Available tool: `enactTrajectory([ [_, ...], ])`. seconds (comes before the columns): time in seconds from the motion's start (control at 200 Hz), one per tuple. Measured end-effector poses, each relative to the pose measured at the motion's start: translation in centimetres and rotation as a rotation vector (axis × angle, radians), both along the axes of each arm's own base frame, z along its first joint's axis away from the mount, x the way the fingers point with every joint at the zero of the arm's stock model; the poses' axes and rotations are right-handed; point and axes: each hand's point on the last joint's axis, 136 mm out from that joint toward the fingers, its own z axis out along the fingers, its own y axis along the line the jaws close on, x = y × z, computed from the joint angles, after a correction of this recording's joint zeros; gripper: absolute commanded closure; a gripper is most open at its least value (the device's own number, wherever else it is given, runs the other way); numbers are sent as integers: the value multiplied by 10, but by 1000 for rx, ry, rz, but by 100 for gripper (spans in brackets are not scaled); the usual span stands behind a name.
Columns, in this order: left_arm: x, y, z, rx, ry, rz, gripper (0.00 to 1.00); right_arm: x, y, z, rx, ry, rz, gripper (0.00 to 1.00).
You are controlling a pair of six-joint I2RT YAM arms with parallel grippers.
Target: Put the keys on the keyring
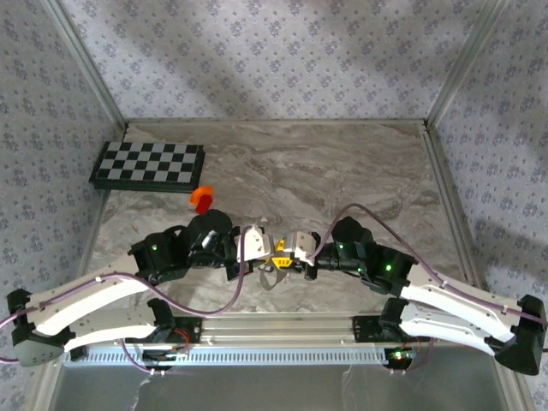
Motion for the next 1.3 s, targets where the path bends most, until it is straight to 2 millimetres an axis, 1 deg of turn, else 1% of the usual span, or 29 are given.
enactTrajectory([
  [0.165,0,0,1,0,0,0,100,0,1,-1,-4,4,2,81],
  [0.275,-1,0,0,1,4,-5,100,1,1,-1,-4,3,-1,90],
  [0.365,-1,0,0,2,6,-6,100,1,1,-1,-5,0,-3,100],
  [0.465,-1,0,0,1,6,-5,100,2,1,-1,-6,1,-7,100],
  [0.495,-1,0,0,1,6,-5,93,2,1,-1,-5,1,-7,100],
  [0.57,-1,0,1,-6,9,-2,73,2,0,-1,-2,0,-7,100],
  [0.61,-2,-2,5,-26,11,-3,68,2,0,1,3,0,-9,100],
  [0.65,-2,-2,10,-53,5,-3,66,2,-1,3,16,1,-12,100],
  [0.755,-5,4,24,-139,-21,5,64,5,-8,12,70,15,-31,100],
  [0.8,-7,9,34,-194,-42,8,64,7,-12,18,105,29,-40,100],
  [0.9,-11,17,52,-300,-74,13,68,12,-21,34,200,63,-49,100],
  [1.009,-15,20,66,-385,-82,6,70,15,-30,50,312,104,-45,100],
  [1.119,-17,14,75,-430,-75,-17,71,14,-35,65,402,138,-16,100],
  [1.304,-17,-3,73,-457,-46,-55,72,0,-35,84,487,171,77,100],
])
